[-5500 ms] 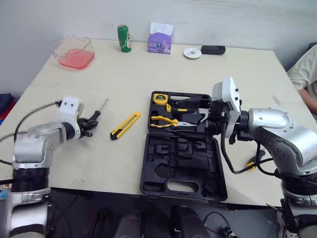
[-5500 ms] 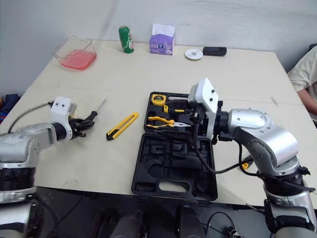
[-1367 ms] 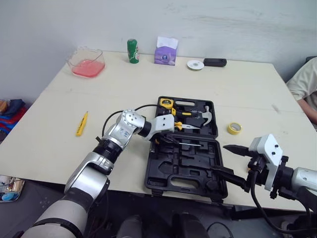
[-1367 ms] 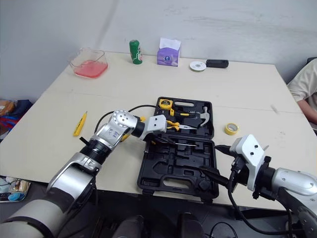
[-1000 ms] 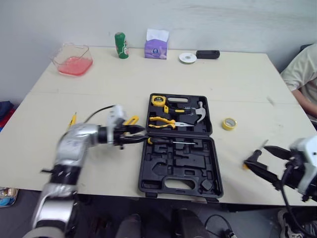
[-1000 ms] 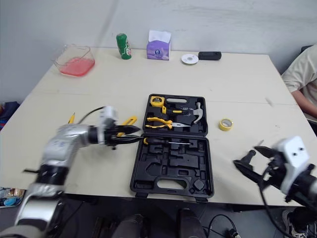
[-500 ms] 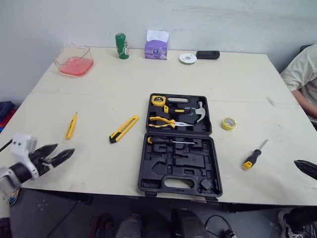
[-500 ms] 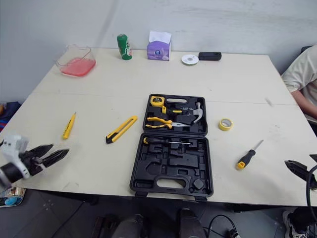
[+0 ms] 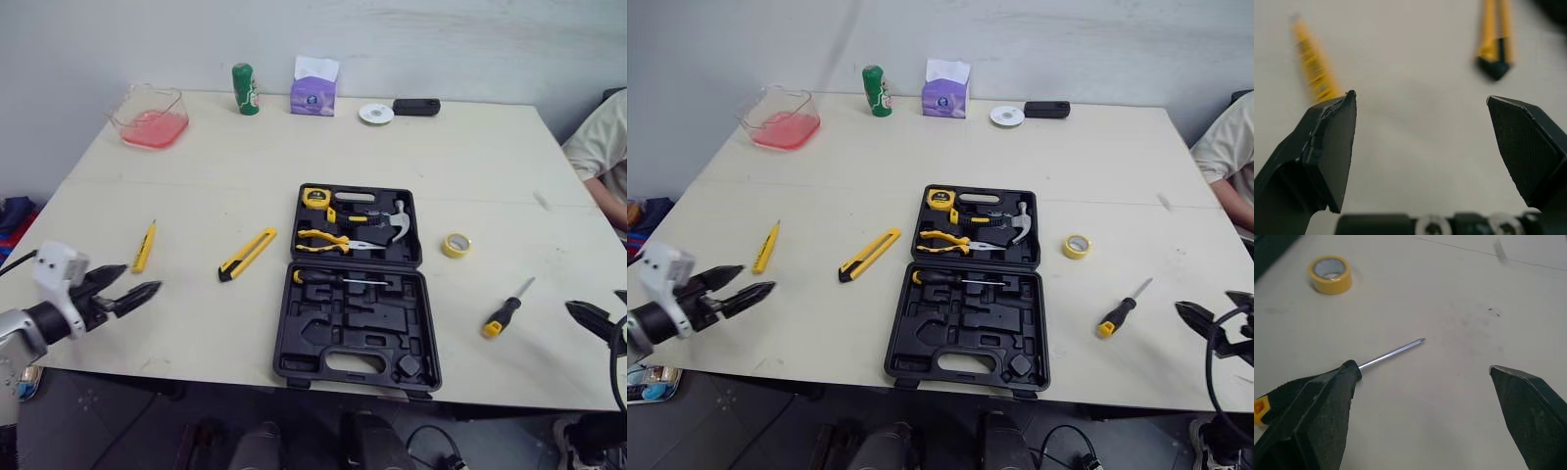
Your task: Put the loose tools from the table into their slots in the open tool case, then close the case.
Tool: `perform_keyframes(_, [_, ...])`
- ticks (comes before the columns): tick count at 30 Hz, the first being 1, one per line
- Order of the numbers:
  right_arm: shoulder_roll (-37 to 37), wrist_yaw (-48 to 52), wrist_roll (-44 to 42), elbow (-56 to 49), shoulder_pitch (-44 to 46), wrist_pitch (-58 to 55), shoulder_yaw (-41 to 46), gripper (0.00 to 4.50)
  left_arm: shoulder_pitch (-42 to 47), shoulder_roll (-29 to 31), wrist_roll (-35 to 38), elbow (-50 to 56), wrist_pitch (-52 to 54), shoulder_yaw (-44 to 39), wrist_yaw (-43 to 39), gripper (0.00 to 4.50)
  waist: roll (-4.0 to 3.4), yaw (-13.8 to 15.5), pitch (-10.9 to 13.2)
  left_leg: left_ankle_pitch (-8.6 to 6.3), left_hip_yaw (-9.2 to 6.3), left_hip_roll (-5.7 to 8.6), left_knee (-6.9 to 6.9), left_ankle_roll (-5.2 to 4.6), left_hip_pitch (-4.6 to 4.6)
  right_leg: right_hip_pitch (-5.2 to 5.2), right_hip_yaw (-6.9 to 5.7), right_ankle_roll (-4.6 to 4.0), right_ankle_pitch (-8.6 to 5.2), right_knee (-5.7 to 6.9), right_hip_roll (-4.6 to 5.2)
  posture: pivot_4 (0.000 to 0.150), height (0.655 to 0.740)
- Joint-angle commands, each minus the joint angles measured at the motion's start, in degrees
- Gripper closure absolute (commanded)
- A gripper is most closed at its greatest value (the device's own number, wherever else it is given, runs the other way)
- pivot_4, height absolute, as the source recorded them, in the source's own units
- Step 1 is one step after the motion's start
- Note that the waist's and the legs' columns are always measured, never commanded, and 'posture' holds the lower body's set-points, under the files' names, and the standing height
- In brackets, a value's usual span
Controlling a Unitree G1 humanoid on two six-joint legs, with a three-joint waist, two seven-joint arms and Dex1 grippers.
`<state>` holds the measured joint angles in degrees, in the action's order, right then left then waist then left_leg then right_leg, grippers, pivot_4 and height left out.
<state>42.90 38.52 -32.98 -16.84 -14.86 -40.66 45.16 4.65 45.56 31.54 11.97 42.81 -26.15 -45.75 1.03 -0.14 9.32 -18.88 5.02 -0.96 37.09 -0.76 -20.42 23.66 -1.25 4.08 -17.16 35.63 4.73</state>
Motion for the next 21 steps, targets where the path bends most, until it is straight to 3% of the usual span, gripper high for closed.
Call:
perform_keyframes(1, [-5.8, -11.1, -4.8, -13.2, 1.1, -7.5, 0.2, 0.0, 6.2, 1.1, 8.8, 9.6, 6.1, 5.2, -2.8, 0.03, -0.15, 0.0, 0.1, 0.06, 0.03, 0.01, 0.01, 0.08, 0.0, 0.01, 0.02, 0.0, 0.0, 0.01, 0.0, 0.15, 0.74])
perform_keyframes(5, [-16.8, -25.5, -6.6, -25.7, 2.5, -14.0, -4.1, 0.0, 18.2, -0.6, 19.0, 17.3, 12.7, 14.1, -5.2, 0.03, -0.09, -0.2, 0.1, 0.25, -0.03, 0.0, 0.02, 0.34, -0.03, 0.01, -0.02, 0.0, 0.0, 0.08, -0.06, 0.15, 0.74])
perform_keyframes(8, [-25.5, -36.9, -6.3, -30.5, 5.3, -18.3, -6.7, 0.0, 24.8, -2.7, 21.7, 17.9, 14.1, 18.7, -5.3, 0.03, -0.14, -0.7, 0.0, 0.39, 0.09, 0.03, 0.04, 0.24, 0.02, 0.0, 0.09, 0.01, 0.0, 0.12, -0.1, 0.15, 0.74])
perform_keyframes(15, [-35.0, -50.8, 1.6, -30.5, 9.0, -20.1, -14.5, 0.0, 31.8, -4.7, 16.8, 13.3, 7.9, 28.5, -12.0, 0.03, -0.17, -1.4, 0.1, 0.41, 0.2, 0.02, 0.05, 0.26, -0.02, 0.09, 0.16, 0.06, -0.06, 0.09, -0.31, 0.15, 0.74])
perform_keyframes(21, [-38.5, -51.9, 6.9, -25.7, 9.3, -13.9, -20.2, 0.0, 35.7, -9.1, 11.7, 7.0, 1.2, 34.2, -17.0, 0.03, -0.15, -1.4, 0.1, 0.43, 0.22, 0.08, 0.11, 0.13, -0.04, 0.06, 0.19, 0.1, -0.07, 0.08, -0.32, 0.15, 0.74])
